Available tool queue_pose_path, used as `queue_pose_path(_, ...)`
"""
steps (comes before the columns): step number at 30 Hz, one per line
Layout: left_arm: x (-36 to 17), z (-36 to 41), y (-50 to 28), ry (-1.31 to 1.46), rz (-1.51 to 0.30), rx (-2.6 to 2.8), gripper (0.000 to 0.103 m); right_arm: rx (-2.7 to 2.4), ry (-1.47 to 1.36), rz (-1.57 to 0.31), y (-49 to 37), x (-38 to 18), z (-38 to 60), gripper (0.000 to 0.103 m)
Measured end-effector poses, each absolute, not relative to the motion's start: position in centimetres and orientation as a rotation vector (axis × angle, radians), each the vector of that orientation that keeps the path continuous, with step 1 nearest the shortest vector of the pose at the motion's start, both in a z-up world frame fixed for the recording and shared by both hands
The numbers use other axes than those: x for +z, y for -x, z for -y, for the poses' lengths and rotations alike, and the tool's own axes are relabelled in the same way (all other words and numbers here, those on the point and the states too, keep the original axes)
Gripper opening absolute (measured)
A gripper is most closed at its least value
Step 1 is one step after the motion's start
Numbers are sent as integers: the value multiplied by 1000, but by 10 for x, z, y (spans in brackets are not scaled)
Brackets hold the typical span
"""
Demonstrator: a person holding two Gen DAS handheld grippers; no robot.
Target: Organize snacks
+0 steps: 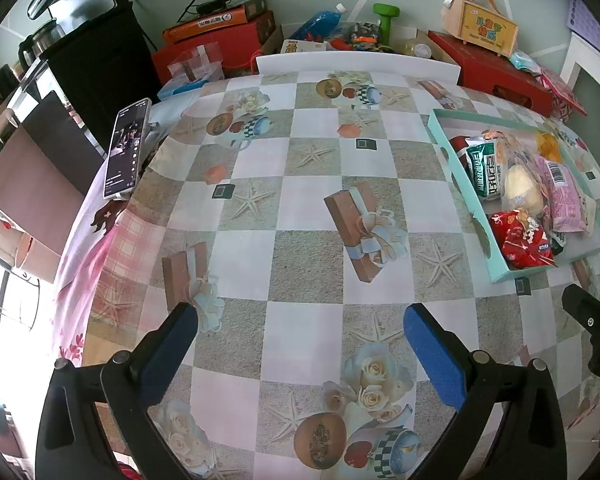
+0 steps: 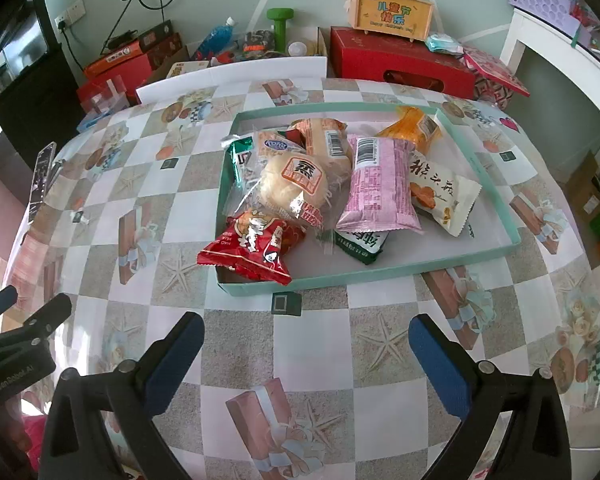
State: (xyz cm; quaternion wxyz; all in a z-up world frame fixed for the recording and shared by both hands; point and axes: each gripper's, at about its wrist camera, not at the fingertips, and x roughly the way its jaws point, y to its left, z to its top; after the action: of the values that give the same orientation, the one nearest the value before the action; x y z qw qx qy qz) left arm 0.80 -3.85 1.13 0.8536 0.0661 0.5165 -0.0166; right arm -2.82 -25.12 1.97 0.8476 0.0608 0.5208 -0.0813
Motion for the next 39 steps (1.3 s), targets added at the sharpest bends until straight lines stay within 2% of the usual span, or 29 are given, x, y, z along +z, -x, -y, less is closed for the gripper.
queue_pose_path(39, 7, 40, -10, -139, -1092, -36, 102, -173, -131, -1110, 25, 15, 252, 103)
